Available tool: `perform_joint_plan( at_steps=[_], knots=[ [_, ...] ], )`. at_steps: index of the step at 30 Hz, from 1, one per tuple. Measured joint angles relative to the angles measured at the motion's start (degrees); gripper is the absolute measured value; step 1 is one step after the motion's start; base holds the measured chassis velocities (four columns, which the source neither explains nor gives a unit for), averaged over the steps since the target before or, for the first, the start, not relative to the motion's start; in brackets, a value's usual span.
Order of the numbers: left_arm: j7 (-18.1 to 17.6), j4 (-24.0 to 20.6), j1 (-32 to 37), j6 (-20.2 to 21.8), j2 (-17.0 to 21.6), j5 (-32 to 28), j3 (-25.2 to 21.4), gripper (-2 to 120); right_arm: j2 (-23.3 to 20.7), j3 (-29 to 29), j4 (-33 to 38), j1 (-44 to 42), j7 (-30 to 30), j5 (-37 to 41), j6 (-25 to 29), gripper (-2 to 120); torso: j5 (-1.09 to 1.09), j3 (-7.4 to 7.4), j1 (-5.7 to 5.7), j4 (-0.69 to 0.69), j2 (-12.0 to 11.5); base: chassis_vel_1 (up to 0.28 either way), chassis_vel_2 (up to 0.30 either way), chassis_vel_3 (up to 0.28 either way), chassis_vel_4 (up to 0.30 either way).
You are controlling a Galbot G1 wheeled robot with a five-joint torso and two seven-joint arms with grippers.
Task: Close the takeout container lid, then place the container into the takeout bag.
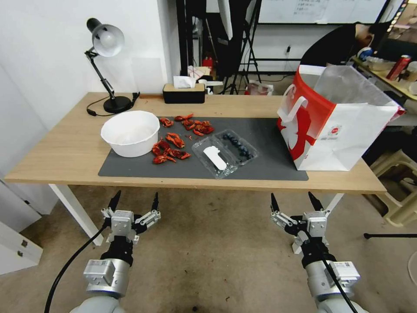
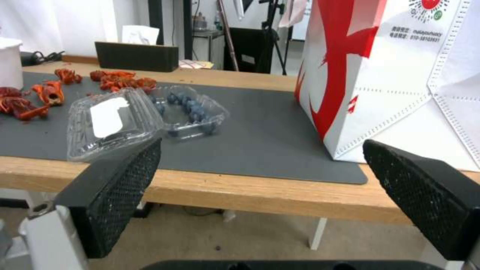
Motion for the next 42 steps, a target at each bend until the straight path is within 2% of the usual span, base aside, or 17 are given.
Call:
perform_joint_plan(
  at_steps=[18,20,22,24,25,27,30,33,42],
  knots=[
    [-0.16,-0.17,0.04,0.13,-0.06,-0.10,0.26,100,-0.02,-0.03,0.00,0.03,-0.11,0.00,-0.18,100,0.00,0.00,0.00,0.00,0.00,0.000,0.000,0.000,0.000],
    [-1.18,-1.18,0.34,1.13,-0.52,-0.69,1.50,100,-0.10,-0.27,0.03,0.13,-0.51,-0.06,-0.83,100,-0.01,0.00,0.00,-0.01,0.00,0.000,0.000,0.000,0.000],
    [-5.13,-5.31,1.62,5.18,-2.56,-3.13,6.77,100,-0.77,-2.40,0.50,0.87,-3.62,-0.85,-5.65,100,0.01,0.00,0.00,0.00,0.00,0.000,0.000,0.000,0.000],
    [-5.95,-6.17,1.90,6.01,-2.99,-3.65,7.92,100,-0.94,-2.91,0.62,1.06,-4.41,-1.06,-6.90,100,0.02,0.00,0.00,0.01,0.00,0.000,0.000,0.000,0.000],
    [-8.93,-9.16,2.82,9.02,-4.48,-5.42,11.71,100,-1.50,-4.51,0.79,1.85,-7.02,-1.16,-10.45,100,0.01,0.00,0.00,0.00,0.00,0.000,0.000,0.000,0.000],
    [-11.39,-11.25,3.72,11.54,-5.91,-7.07,15.36,100,-1.99,-4.94,-0.24,3.01,-8.54,0.22,-11.54,100,0.04,0.00,0.00,0.03,0.00,0.000,0.000,0.000,0.000],
    [-11.10,-11.16,3.81,10.84,-6.17,-7.23,16.36,100,-2.10,-4.85,-0.67,3.54,-8.71,0.59,-11.60,100,0.01,0.00,0.00,-0.01,0.00,0.000,0.000,0.000,0.000],
    [-10.82,-10.76,3.77,10.24,-6.17,-7.20,16.38,100,-2.19,-4.75,-0.84,3.76,-8.71,0.64,-11.58,100,0.01,0.00,0.00,0.00,0.00,0.000,0.000,0.000,0.000],
    [-9.48,-5.33,1.98,4.35,-6.18,-2.49,13.81,100,-3.00,-3.93,-1.23,5.22,-8.62,1.71,-11.25,100,0.00,0.00,0.00,0.00,0.00,0.000,0.000,0.000,0.000]
  ],
)
